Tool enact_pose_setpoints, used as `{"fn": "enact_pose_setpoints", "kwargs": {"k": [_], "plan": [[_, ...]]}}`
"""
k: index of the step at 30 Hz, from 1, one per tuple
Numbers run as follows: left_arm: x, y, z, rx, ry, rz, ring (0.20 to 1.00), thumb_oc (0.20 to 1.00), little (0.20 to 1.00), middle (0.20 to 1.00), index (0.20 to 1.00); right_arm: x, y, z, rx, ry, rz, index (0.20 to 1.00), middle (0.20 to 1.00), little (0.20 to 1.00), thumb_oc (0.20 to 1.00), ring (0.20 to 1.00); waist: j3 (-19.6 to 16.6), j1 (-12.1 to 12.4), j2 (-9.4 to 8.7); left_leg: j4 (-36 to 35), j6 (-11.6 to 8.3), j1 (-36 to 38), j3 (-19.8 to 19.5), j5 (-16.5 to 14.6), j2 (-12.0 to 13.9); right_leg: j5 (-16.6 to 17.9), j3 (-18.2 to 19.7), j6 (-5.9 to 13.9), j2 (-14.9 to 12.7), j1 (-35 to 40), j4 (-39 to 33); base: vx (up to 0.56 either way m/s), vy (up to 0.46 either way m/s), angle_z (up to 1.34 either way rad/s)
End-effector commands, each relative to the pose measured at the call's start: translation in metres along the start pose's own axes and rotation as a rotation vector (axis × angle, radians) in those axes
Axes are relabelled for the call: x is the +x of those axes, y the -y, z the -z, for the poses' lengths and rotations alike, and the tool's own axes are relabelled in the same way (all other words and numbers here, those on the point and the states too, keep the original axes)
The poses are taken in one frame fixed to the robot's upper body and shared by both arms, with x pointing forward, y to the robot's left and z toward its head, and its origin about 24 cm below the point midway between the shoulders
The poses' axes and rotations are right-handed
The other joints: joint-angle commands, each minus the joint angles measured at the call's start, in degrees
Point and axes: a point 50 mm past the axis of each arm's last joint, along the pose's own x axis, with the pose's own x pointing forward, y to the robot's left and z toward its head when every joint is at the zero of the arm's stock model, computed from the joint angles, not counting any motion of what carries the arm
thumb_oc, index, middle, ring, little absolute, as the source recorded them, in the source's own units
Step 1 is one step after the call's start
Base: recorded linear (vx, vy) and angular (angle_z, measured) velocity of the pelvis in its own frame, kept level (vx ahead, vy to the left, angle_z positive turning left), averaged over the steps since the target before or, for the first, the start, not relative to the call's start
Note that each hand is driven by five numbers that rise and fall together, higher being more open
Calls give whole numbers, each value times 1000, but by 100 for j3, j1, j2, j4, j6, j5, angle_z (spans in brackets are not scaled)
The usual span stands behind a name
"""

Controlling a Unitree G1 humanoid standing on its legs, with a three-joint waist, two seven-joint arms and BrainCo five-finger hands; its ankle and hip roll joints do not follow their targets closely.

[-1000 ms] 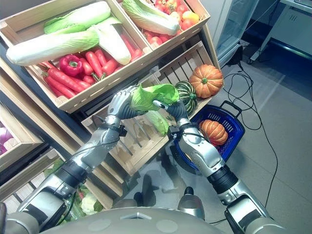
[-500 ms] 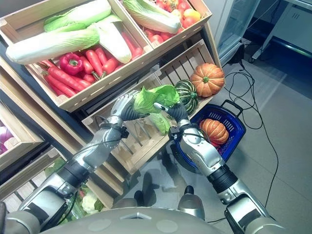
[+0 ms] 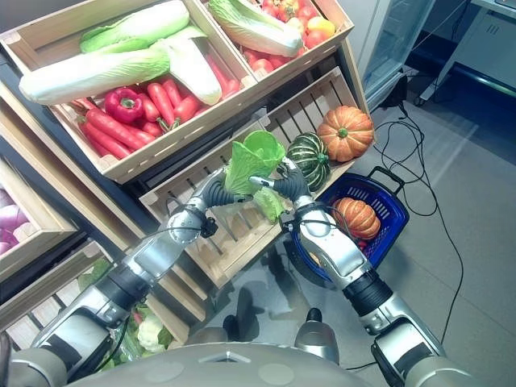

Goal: Pick up fruits and vegetables into the basket

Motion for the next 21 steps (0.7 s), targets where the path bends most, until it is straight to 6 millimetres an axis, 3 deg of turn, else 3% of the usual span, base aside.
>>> {"fn": "enact_pose_setpoints", "kwargs": {"k": [1,9,12,21], "plan": [[12,24,-95,29,375,134,200,200,200,200,200,1,-93,-71,-27,295,-444,1000,1000,1000,1000,1000,-142,85,-162,641,393,-169,227,-1001,-220,-74,178,477,-530,-138,259,-3,1,5],[14,16,-97,222,417,55,200,200,200,200,200,8,-96,-57,-152,228,-437,1000,1000,1000,1000,1000,-160,113,-204,631,397,-146,202,-1002,-211,-94,188,469,-515,-121,275,0,0,0],[16,18,-92,185,384,78,200,200,200,200,200,9,-93,-55,-132,212,-417,1000,1000,1000,1000,1000,-162,107,-227,618,394,-138,220,-997,-201,-82,192,475,-507,-112,250,0,0,0],[14,15,-50,-35,203,28,200,200,200,200,200,7,-48,-73,-56,320,-258,1000,1000,1000,1000,1000,-118,46,-240,637,359,-131,247,-1008,-153,-47,193,482,-498,-154,261,0,0,0]]}}
